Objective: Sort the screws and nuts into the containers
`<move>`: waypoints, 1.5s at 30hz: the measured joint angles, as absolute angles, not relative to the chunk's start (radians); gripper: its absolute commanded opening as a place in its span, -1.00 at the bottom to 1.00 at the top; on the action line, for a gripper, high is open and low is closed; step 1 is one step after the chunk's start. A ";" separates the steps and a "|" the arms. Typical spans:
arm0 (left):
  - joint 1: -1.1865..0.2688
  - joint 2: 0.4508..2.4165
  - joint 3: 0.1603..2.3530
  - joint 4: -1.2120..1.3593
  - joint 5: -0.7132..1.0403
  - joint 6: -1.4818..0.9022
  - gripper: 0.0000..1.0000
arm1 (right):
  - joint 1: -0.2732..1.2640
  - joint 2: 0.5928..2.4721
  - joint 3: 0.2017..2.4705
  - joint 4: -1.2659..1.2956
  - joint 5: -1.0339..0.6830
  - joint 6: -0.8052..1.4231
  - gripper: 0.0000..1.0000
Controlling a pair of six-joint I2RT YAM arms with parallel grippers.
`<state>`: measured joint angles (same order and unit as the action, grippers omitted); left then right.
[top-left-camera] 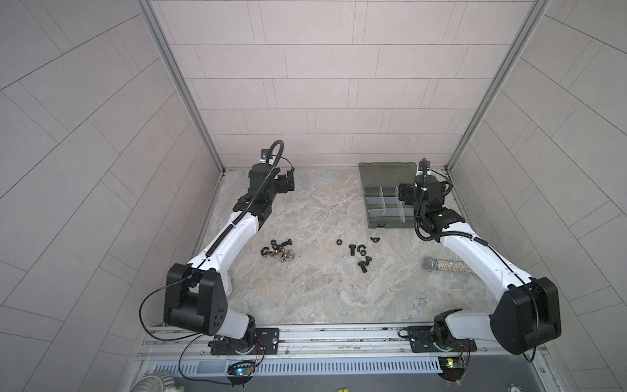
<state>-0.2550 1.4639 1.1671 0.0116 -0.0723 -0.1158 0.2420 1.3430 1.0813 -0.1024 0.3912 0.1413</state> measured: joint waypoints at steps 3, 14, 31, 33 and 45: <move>-0.307 1.462 1.166 -0.077 -0.056 -0.123 1.00 | 0.261 1.395 1.132 -0.175 0.324 0.176 0.55; -0.306 1.346 1.115 -0.281 0.014 -0.225 1.00 | 0.330 1.741 1.256 -0.310 0.119 0.278 0.11; -0.306 1.115 0.958 -0.429 0.036 -0.318 1.00 | 0.355 2.028 1.622 -0.542 0.009 0.315 -0.15; -0.306 1.088 0.953 -0.438 0.032 -0.317 1.00 | 0.354 2.064 1.643 -0.558 -0.004 0.322 -0.19; -0.306 1.002 0.942 -0.493 -0.002 -0.294 1.00 | 0.355 2.180 1.766 -0.607 -0.068 0.382 -0.62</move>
